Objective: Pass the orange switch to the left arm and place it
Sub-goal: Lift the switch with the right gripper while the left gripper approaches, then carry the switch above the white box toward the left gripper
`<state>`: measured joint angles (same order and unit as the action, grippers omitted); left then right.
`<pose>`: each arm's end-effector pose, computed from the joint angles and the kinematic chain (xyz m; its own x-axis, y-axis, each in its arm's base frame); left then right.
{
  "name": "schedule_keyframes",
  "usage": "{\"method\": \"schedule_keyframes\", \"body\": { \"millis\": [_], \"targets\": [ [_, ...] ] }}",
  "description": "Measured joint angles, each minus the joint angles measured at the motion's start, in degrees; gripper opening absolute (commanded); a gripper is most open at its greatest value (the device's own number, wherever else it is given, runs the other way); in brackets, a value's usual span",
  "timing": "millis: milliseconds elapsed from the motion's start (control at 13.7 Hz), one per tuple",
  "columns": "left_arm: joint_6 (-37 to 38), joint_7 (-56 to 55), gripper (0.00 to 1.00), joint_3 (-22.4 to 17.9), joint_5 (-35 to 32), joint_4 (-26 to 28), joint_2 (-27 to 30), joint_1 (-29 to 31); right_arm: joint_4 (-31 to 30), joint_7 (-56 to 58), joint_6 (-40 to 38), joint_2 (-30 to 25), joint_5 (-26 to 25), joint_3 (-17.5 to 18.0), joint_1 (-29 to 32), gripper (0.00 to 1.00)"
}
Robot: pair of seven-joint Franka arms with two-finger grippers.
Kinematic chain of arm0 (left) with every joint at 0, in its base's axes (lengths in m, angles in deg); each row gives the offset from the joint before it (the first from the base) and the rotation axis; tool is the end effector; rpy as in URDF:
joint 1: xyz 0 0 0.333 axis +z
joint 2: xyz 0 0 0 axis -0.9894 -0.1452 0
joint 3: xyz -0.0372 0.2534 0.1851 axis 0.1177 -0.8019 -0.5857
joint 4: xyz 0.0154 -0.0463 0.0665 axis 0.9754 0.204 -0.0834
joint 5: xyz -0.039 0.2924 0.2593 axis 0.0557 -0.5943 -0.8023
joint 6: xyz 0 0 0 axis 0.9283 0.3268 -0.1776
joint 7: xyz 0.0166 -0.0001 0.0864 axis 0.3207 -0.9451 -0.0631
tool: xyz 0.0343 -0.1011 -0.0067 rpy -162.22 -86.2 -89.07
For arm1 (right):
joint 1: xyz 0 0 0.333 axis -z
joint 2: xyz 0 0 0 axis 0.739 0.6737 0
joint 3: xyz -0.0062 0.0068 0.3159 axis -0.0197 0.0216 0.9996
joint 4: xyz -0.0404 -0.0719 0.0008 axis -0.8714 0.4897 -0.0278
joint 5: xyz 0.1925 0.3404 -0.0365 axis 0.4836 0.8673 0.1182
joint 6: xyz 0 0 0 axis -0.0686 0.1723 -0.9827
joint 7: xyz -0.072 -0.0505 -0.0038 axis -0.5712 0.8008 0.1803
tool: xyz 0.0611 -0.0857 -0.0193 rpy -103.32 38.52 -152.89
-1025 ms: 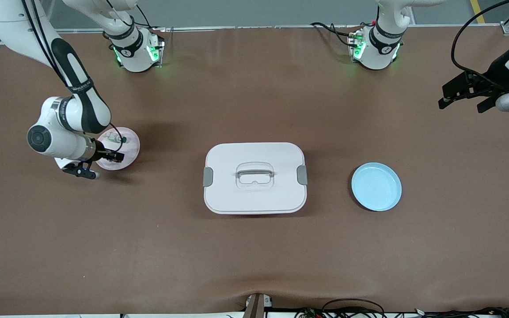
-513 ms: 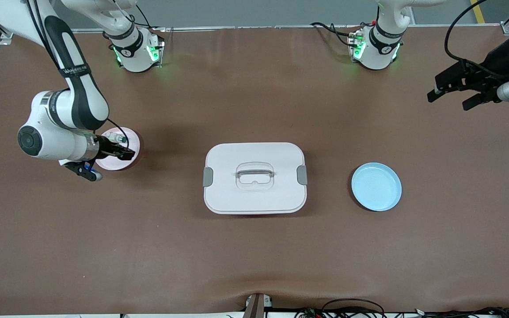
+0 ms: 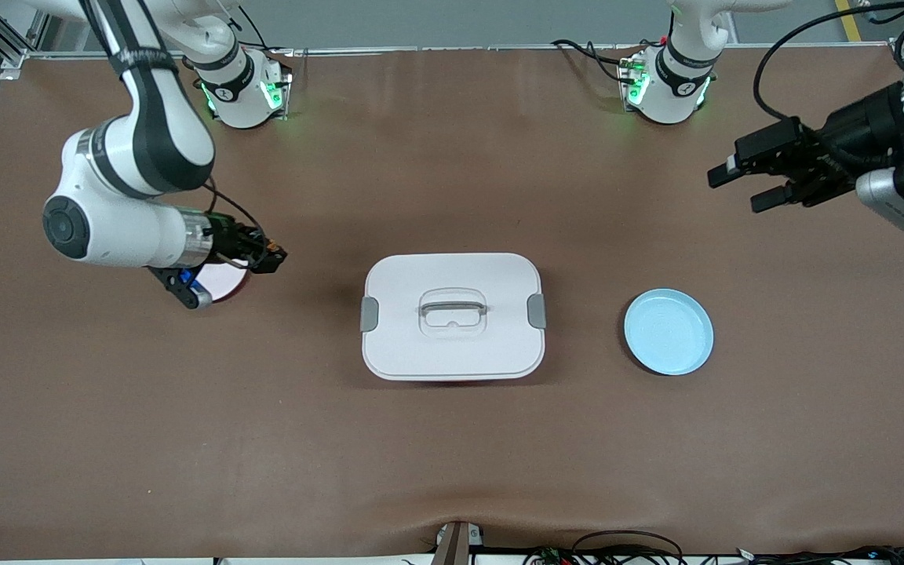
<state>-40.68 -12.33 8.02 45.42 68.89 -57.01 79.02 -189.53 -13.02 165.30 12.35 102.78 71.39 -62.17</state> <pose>0.5662 -0.1082 0.6480 0.9983 -0.0531 0.0242 -0.0572 -0.8042 0.5916 0.5503 0.1744 0.4027 0.6506 -0.6130 -0.4484 -0.6849 -0.7287 0.0024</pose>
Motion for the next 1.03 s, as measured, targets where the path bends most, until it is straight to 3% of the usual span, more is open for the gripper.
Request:
{"method": "schedule_keyframes", "body": {
  "millis": [586, 1025],
  "targets": [
    [-9.4, 0.2, 1.0, 4.6, 4.1, -1.0, -3.7, -4.4, 14.0, -26.2, -1.8, 1.0, 8.4, 0.0, -10.6, 0.0],
    [-18.9, 0.2, 1.0, 9.0, 7.2, -1.1, -8.9, -6.8, 29.4, -42.3, -1.2, 9.8, 11.2, 0.0, -15.1, 0.0]
  ]
}}
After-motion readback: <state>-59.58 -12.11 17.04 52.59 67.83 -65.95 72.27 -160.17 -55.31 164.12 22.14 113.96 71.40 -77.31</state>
